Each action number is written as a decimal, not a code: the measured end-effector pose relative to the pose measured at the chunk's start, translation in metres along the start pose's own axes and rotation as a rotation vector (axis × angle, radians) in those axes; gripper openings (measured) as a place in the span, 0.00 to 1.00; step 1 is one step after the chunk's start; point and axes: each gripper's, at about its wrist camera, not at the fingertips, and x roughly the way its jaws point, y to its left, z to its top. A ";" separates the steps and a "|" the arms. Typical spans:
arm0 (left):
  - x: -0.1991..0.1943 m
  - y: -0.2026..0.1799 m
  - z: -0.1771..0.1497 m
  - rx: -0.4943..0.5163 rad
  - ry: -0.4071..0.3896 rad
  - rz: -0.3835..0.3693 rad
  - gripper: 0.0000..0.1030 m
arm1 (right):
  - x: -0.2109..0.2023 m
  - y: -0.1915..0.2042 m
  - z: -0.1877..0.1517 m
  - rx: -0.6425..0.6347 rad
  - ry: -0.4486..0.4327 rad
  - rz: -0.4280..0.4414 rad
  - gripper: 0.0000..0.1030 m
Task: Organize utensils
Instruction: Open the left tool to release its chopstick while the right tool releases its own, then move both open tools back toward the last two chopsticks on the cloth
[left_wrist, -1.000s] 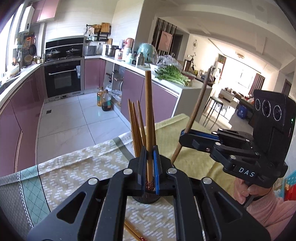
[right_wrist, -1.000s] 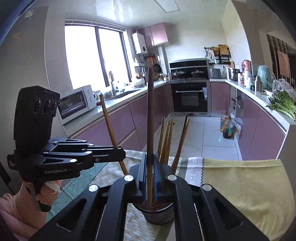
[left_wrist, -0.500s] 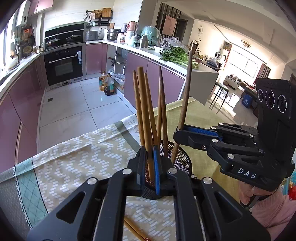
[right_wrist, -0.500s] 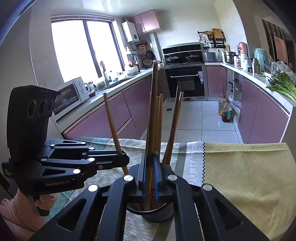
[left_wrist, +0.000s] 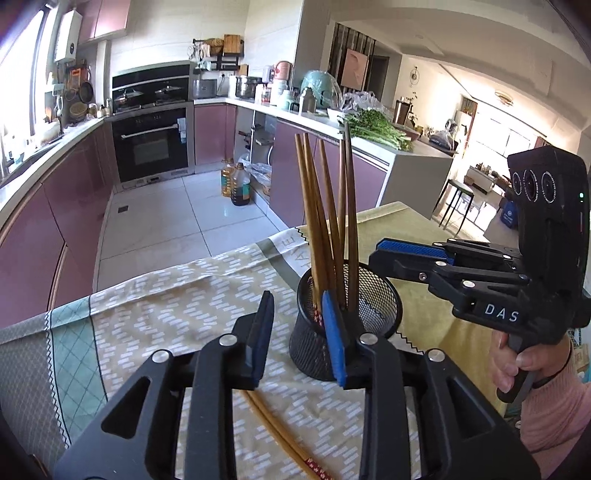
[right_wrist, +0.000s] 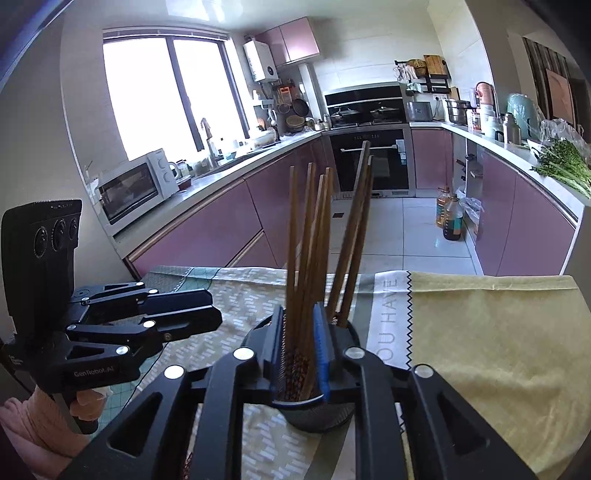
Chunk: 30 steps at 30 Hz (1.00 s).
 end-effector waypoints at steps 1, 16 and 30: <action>-0.006 0.002 -0.004 -0.003 -0.011 0.003 0.31 | -0.003 0.005 -0.003 -0.013 -0.002 0.014 0.22; -0.026 0.046 -0.104 -0.177 0.086 0.095 0.55 | 0.037 0.068 -0.081 -0.096 0.245 0.169 0.38; -0.021 0.046 -0.136 -0.217 0.139 0.094 0.55 | 0.064 0.079 -0.103 -0.086 0.338 0.114 0.36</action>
